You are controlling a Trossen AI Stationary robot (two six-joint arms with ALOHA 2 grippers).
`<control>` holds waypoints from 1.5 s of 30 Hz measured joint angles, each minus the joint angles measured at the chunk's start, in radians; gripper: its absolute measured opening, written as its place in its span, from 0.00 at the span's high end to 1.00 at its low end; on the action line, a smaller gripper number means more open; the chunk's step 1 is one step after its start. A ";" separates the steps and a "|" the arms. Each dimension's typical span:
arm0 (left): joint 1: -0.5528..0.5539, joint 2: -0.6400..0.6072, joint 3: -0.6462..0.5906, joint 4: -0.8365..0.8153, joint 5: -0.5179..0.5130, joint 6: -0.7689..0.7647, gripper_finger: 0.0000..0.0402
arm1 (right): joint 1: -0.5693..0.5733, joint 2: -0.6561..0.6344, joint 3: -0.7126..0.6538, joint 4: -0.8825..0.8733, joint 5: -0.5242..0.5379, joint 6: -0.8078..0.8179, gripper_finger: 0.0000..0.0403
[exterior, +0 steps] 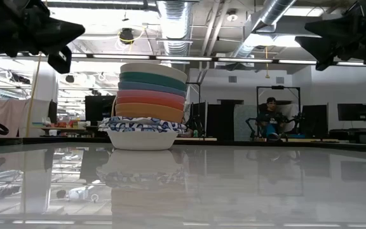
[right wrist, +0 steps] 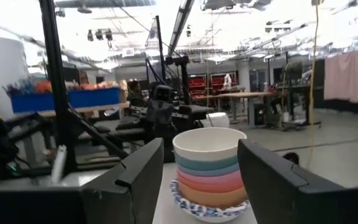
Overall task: Nest bowls inside each other
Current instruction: Return to Home Position
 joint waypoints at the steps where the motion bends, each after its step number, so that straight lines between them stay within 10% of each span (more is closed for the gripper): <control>1: 0.000 -0.001 0.000 -0.017 0.007 0.011 1.00 | 0.000 0.000 0.000 -0.001 0.000 -0.025 0.44; 26: 0.000 0.000 -0.002 -0.227 0.305 0.074 1.00 | 0.000 0.000 -0.001 -0.219 0.002 -0.073 0.44; 45: 0.000 0.000 -0.002 -0.260 0.239 0.047 1.00 | 0.002 0.000 -0.002 -0.226 0.001 -0.081 0.44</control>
